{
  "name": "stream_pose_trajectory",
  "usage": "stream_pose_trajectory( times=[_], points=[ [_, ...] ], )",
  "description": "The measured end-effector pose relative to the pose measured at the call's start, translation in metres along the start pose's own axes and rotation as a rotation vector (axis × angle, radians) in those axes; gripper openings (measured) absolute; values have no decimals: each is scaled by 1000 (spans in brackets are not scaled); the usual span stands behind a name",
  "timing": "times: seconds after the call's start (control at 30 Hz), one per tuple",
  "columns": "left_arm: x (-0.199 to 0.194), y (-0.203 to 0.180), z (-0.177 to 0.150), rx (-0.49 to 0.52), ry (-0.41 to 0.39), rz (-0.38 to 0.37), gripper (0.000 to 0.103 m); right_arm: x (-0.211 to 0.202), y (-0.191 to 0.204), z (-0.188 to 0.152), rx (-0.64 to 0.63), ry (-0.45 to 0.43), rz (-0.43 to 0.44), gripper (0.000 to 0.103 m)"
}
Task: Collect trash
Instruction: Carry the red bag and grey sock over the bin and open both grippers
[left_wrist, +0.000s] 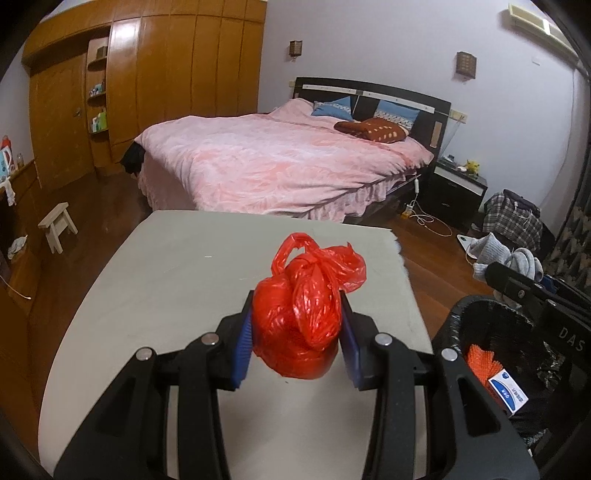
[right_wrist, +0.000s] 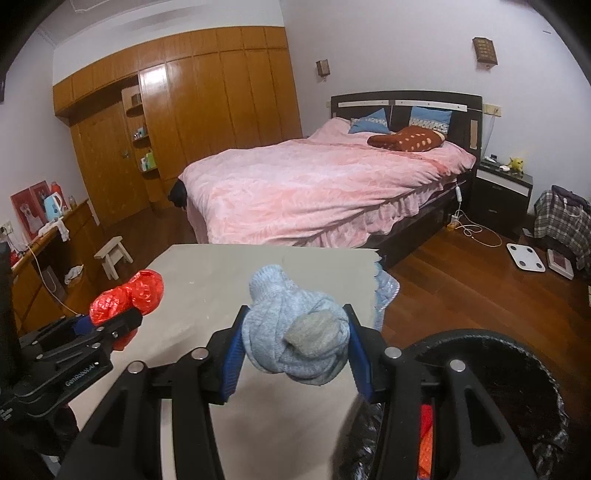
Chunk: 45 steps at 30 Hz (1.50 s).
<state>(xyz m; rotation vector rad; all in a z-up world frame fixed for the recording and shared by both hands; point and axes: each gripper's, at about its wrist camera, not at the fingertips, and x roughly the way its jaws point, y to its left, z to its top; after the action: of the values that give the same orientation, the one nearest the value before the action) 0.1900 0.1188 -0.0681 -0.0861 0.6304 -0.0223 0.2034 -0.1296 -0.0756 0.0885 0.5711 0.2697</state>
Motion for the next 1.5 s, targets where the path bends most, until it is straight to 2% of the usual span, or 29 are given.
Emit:
stream_pose_trajectory(
  times=[0.57,1.5],
  points=[
    [-35,-65,-6,64,-44,-59,39,-63,-41,-11,33,-64,-54,49],
    [-45,-157,-13,164,-56,-181,39,-118,-107,-31,82,-114,-177,49]
  ],
)
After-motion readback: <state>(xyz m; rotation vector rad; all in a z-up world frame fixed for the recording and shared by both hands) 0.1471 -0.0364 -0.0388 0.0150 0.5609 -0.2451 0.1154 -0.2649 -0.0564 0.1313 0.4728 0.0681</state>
